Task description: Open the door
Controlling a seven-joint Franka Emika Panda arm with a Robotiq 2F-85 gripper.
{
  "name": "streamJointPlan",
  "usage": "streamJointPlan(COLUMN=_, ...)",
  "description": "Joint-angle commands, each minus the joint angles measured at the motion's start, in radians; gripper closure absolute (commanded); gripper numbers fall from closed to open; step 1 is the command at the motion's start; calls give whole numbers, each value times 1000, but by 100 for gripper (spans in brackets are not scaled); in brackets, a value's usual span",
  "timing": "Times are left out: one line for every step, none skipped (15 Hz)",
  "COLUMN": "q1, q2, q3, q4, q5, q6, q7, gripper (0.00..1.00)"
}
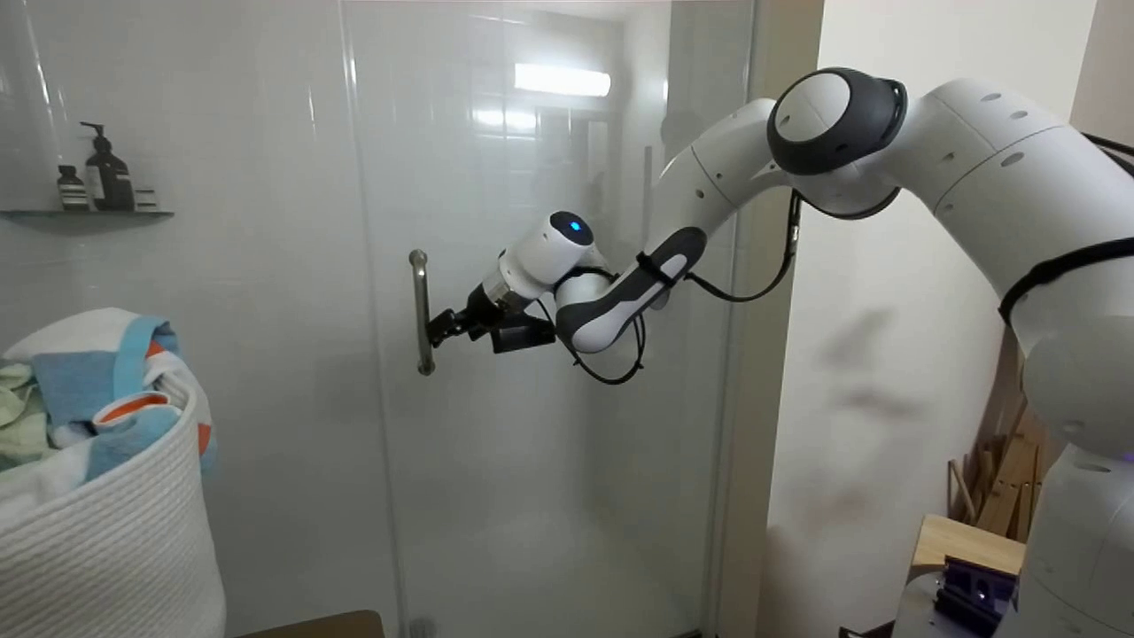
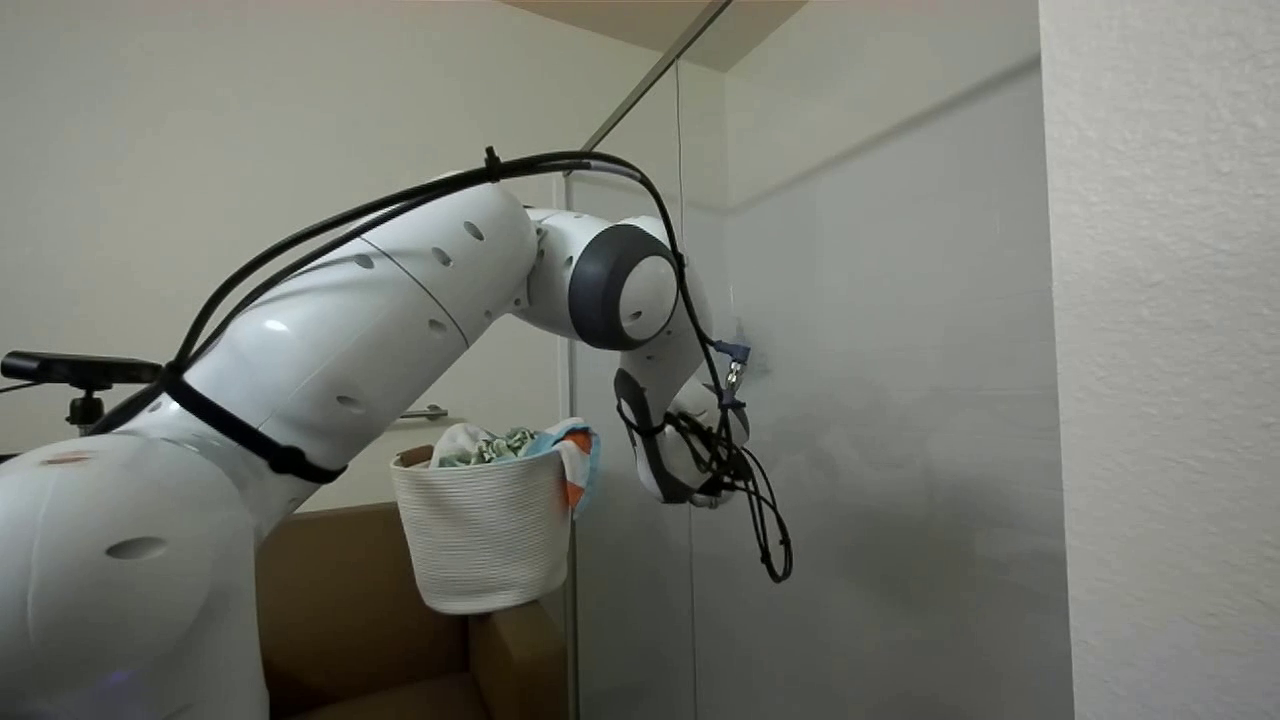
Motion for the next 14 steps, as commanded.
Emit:
streamJointPlan(q1=-27, q2=61, q3=100, q4=52, q5=78, q6=-32, q7=-160, gripper=0)
streamJointPlan(q1=-42, q2=53, q3=125, q4=36, q5=103, q6=-68, q7=-185, gripper=0)
streamJointPlan(q1=-61, q2=37, q3=158, q4=9, q5=137, q6=-115, q7=-227, gripper=0)
streamJointPlan(q1=-82, q2=20, q3=192, q4=-14, q5=173, q6=-167, q7=-272, gripper=0)
streamJointPlan(q1=-105, q2=-4, q3=221, q4=-37, q5=208, q6=-223, q7=-314, gripper=0)
streamJointPlan(q1=-126, q2=-16, q3=255, q4=-48, q5=243, q6=-272, q7=-362, gripper=0)
streamJointPlan(q1=-143, q2=-31, q3=280, q4=-54, q5=271, q6=-323, q7=-398, gripper=0)
streamJointPlan(q1=-167, q2=-43, q3=308, q4=-67, q5=299, q6=-365, q7=-436, gripper=0)
streamJointPlan(q1=-187, q2=-54, q3=337, q4=-72, q5=327, q6=-412, q7=-471, gripper=0)
streamJointPlan(q1=-207, q2=-62, q3=364, q4=-78, q5=349, q6=-447, q7=-499, gripper=0)
streamJointPlan(q1=-228, q2=-65, q3=399, q4=-81, q5=376, q6=-482, q7=-535, gripper=0)
streamJointPlan(q1=-177, q2=-127, q3=323, q4=-98, q5=515, q6=-461, q7=-610, gripper=0)
streamJointPlan(q1=-195, q2=-134, q3=354, q4=-111, q5=577, q6=-476, q7=-663, gripper=0)
streamJointPlan(q1=-192, q2=-156, q3=348, q4=-123, q5=661, q6=-484, q7=-727, gripper=0)
